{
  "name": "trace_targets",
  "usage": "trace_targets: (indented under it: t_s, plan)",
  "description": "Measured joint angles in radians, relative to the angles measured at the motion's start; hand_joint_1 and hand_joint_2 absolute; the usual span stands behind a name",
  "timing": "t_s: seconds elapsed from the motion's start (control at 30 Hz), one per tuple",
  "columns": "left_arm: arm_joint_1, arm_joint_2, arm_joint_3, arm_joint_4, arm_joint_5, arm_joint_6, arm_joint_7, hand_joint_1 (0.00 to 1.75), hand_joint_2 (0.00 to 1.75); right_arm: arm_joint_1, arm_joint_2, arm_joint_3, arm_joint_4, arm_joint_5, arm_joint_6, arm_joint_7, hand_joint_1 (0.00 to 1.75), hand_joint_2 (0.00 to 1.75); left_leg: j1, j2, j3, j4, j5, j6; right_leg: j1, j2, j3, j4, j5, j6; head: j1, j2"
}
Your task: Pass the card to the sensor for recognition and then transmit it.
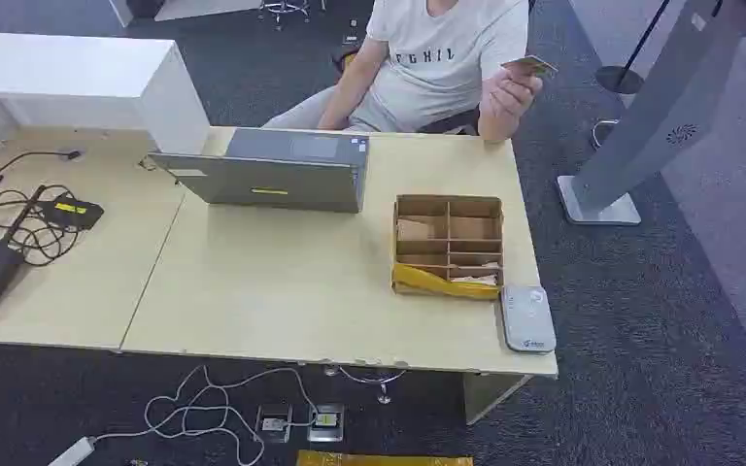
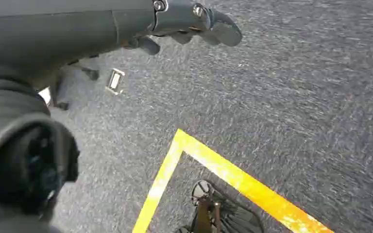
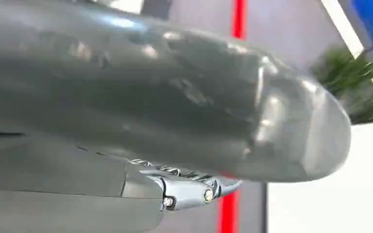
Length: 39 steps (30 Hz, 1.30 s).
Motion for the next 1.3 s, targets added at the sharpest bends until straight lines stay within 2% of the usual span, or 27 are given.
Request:
trace_targets:
  t_s: [0.07, 0.1, 0.13, 0.17, 0.27, 0.3, 0.37, 0.4, 0.47, 0.53, 0.7, 0.8, 0.9, 1.03, 1.07, 1.2, 1.3]
  plan:
    - [0.000, 0.000, 0.000, 0.000, -0.005, -0.007, -0.006, 0.00, 0.00, -0.040, -0.009, 0.016, -0.006, -0.004, 0.013, -0.017, 0.00, 0.00, 0.000, -0.001, 0.000, 0.000, 0.000, 0.000, 0.000, -0.001, 0.000, 0.000, 0.000, 0.000, 0.000, 0.000]
    - [0.000, 0.001, 0.000, 0.000, -0.011, -0.011, -0.017, 0.00, 0.00, -0.134, -0.041, 0.056, -0.013, -0.014, 0.065, -0.041, 0.00, 0.00, 0.000, -0.004, -0.002, 0.000, 0.001, 0.001, 0.000, -0.004, 0.000, 0.000, 0.000, 0.000, -0.001, 0.000]
    - [0.001, 0.001, 0.000, 0.000, -0.012, -0.013, -0.018, 0.00, 0.00, -0.257, -0.073, 0.144, -0.045, -0.018, 0.115, -0.056, 0.00, 0.00, 0.001, -0.004, -0.003, 0.000, 0.001, 0.001, 0.001, -0.004, 0.000, 0.000, 0.000, 0.000, 0.001, 0.000]
    - [-0.001, 0.002, 0.000, 0.000, -0.014, -0.013, -0.018, 0.00, 0.00, -0.304, -0.073, 0.205, -0.085, -0.024, 0.086, -0.044, 0.00, 0.00, 0.000, -0.004, -0.002, 0.000, 0.001, 0.001, 0.000, -0.003, 0.000, 0.000, 0.000, 0.000, 0.000, 0.000]
    - [-0.002, 0.002, 0.000, 0.000, -0.014, -0.012, -0.019, 0.00, 0.00, -0.292, -0.068, 0.297, -0.190, -0.092, -0.080, 0.021, 0.00, 0.00, 0.000, -0.005, -0.003, 0.000, 0.001, 0.002, 0.000, -0.005, 0.000, 0.000, 0.000, 0.000, 0.000, 0.000]
    - [-0.002, 0.002, 0.000, 0.000, -0.016, -0.011, -0.019, 0.00, 0.00, -0.243, -0.065, 0.328, -0.231, -0.114, -0.127, 0.030, 0.00, 0.00, 0.001, -0.005, -0.003, 0.000, 0.001, 0.002, 0.001, -0.005, 0.000, 0.000, 0.000, 0.000, 0.000, 0.000]
    - [-0.003, 0.002, 0.000, 0.000, -0.020, -0.010, -0.021, 0.00, 0.00, -0.086, -0.048, 0.357, -0.336, -0.153, -0.206, -0.032, 0.00, 0.00, 0.006, -0.006, -0.005, 0.000, 0.001, 0.002, 0.007, -0.006, 0.004, -0.003, 0.000, 0.000, 0.002, 0.000]
    - [-0.001, 0.000, -0.001, 0.000, -0.024, -0.010, -0.021, 0.00, 0.00, -0.050, -0.031, 0.362, -0.372, -0.162, -0.210, -0.071, 0.00, 0.00, 0.005, -0.005, -0.004, 0.000, 0.001, 0.001, 0.006, -0.005, 0.003, -0.003, 0.000, 0.000, 0.005, 0.000]
    - [-0.004, -0.002, -0.001, 0.000, -0.032, -0.010, -0.021, 0.00, 0.00, -0.034, -0.009, 0.386, -0.416, -0.160, -0.195, -0.112, 0.00, 0.00, -0.001, -0.003, -0.004, 0.000, 0.001, 0.001, 0.000, -0.003, -0.001, 0.000, 0.001, 0.000, 0.003, 0.000]
    - [-0.008, -0.001, -0.001, 0.000, -0.035, -0.011, -0.022, 0.00, 0.00, -0.050, -0.008, 0.437, -0.462, -0.146, -0.163, -0.106, 0.00, 0.00, -0.001, -0.004, -0.004, 0.000, 0.002, 0.002, -0.001, -0.004, -0.001, 0.001, 0.001, 0.000, 0.004, 0.000]
    - [-0.006, 0.000, -0.002, 0.000, -0.043, -0.015, -0.031, 0.00, 0.00, -0.214, 0.005, 0.577, -0.512, -0.110, -0.040, -0.112, 0.00, 0.00, 0.000, -0.005, -0.004, 0.000, 0.003, 0.002, 0.000, -0.005, -0.001, 0.001, 0.001, 0.000, 0.004, 0.000]
    - [-0.006, 0.000, -0.002, 0.000, -0.042, -0.015, -0.031, 0.00, 0.00, -0.348, 0.022, 0.686, -0.510, -0.057, 0.061, -0.149, 0.00, 0.00, -0.001, -0.005, -0.007, -0.001, 0.004, 0.002, 0.000, -0.005, -0.002, 0.002, 0.001, 0.000, 0.004, 0.000]
    - [-0.007, 0.002, -0.002, 0.000, -0.040, -0.013, -0.031, 0.00, 0.00, -0.453, 0.064, 0.808, -0.507, 0.013, 0.063, -0.194, 0.00, 0.00, 0.002, -0.005, -0.006, 0.000, 0.004, 0.001, 0.002, -0.005, -0.001, 0.002, 0.001, 0.000, 0.004, 0.000]
    - [-0.007, 0.000, -0.002, 0.000, -0.031, -0.011, -0.031, 0.00, 0.00, -0.501, 0.126, 0.943, -0.500, 0.073, 0.106, -0.202, 0.00, 0.00, 0.002, -0.006, -0.005, 0.000, 0.005, 0.000, 0.002, -0.006, -0.001, 0.002, 0.001, 0.000, 0.004, 0.000]
    - [-0.007, 0.000, -0.002, 0.000, -0.031, -0.011, -0.031, 0.00, 0.00, -0.508, 0.138, 0.975, -0.500, 0.092, 0.127, -0.201, 0.00, 1.75, 0.002, -0.006, -0.005, 0.000, 0.005, 0.000, 0.002, -0.006, -0.001, 0.002, 0.001, 0.000, 0.005, 0.000]
    - [-0.006, 0.000, -0.002, 0.000, -0.031, -0.012, -0.031, 0.00, 0.00, -0.528, 0.177, 1.074, -0.500, 0.119, 0.158, -0.191, 0.00, 1.75, 0.002, -0.006, -0.005, 0.000, 0.005, 0.001, 0.003, -0.006, -0.002, 0.002, 0.001, 0.000, 0.004, 0.000]
    - [-0.005, 0.000, -0.002, 0.000, -0.032, -0.016, -0.031, 0.00, 0.00, -0.529, 0.195, 1.136, -0.504, 0.144, 0.207, -0.170, 0.00, 1.75, 0.002, -0.006, -0.006, 0.000, 0.005, 0.001, 0.003, -0.006, -0.002, 0.002, 0.001, 0.000, 0.005, 0.000]
